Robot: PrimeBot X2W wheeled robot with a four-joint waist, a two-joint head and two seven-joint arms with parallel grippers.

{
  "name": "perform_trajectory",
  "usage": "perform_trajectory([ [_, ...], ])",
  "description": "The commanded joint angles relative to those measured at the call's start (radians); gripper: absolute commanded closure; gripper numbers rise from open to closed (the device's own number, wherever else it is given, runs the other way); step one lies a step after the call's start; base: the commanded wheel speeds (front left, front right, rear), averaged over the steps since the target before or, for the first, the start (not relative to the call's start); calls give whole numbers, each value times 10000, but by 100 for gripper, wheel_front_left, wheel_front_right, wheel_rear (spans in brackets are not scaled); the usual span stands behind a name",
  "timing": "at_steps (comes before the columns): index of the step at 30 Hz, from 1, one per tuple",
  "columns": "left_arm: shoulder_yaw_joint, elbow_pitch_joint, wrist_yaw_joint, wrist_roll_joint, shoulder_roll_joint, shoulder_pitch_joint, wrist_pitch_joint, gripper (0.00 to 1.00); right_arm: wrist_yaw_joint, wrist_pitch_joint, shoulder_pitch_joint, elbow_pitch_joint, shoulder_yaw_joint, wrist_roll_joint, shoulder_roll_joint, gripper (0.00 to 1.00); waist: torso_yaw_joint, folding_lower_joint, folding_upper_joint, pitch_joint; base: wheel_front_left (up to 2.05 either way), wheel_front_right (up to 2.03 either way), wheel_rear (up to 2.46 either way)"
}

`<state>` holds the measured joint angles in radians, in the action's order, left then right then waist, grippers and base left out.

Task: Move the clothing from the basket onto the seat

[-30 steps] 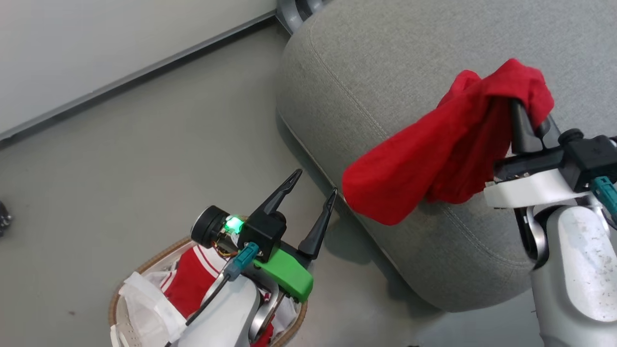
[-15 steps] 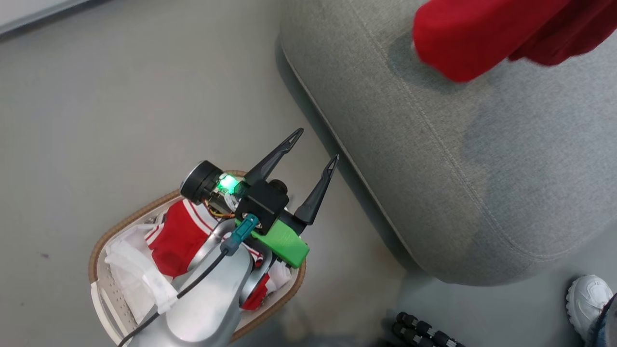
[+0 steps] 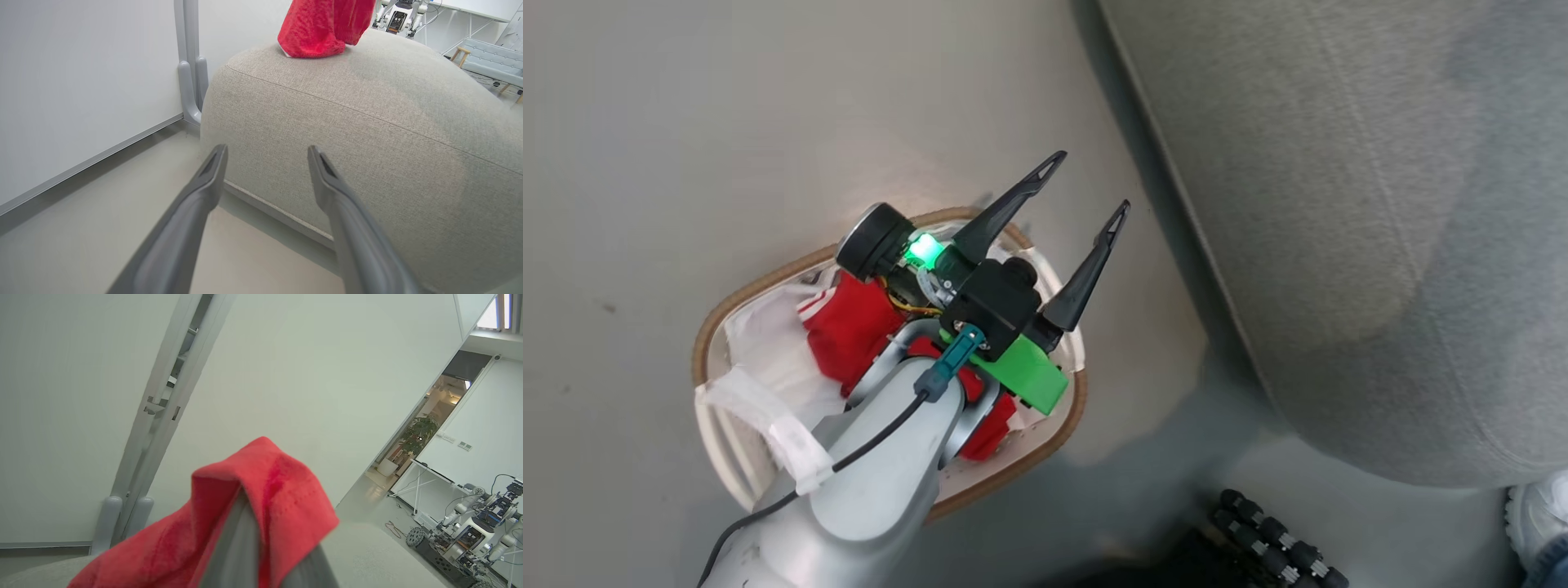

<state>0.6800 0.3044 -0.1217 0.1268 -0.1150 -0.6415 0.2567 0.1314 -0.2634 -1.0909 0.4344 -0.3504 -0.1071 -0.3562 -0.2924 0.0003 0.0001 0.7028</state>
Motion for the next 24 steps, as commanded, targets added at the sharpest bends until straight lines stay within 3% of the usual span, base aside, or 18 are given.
perform_trajectory([
  [1,-29,18,72,6,29,-221,25,0,-14,-19,413,298,-140,-23,174,100,712,-3,-1,633,0,0,0],
  [10,22,95,153,87,-88,-236,52,0,-14,-14,1569,1239,-710,-262,942,100,774,-3,-1,754,0,0,0],
  [11,18,110,170,114,-93,-233,54,0,-14,-14,1653,1265,-776,-276,1034,91,746,-3,-1,735,0,0,0],
  [12,21,127,158,129,-99,-225,57,0,-14,-14,1712,1268,-827,-291,1084,71,719,-3,-1,711,0,0,0],
  [13,34,160,150,143,-117,-211,59,0,-14,-14,1811,1271,-861,-262,1176,22,685,-3,-1,663,0,0,0],
  [14,44,187,151,154,-121,-197,62,0,-14,-14,1890,1254,-884,-203,1273,0,663,-3,-1,625,0,0,0],
  [24,-327,326,333,607,-78,330,93,0,-14,-14,3732,-82,-819,-154,2026,0,601,-3,-1,-360,0,0,0],
])
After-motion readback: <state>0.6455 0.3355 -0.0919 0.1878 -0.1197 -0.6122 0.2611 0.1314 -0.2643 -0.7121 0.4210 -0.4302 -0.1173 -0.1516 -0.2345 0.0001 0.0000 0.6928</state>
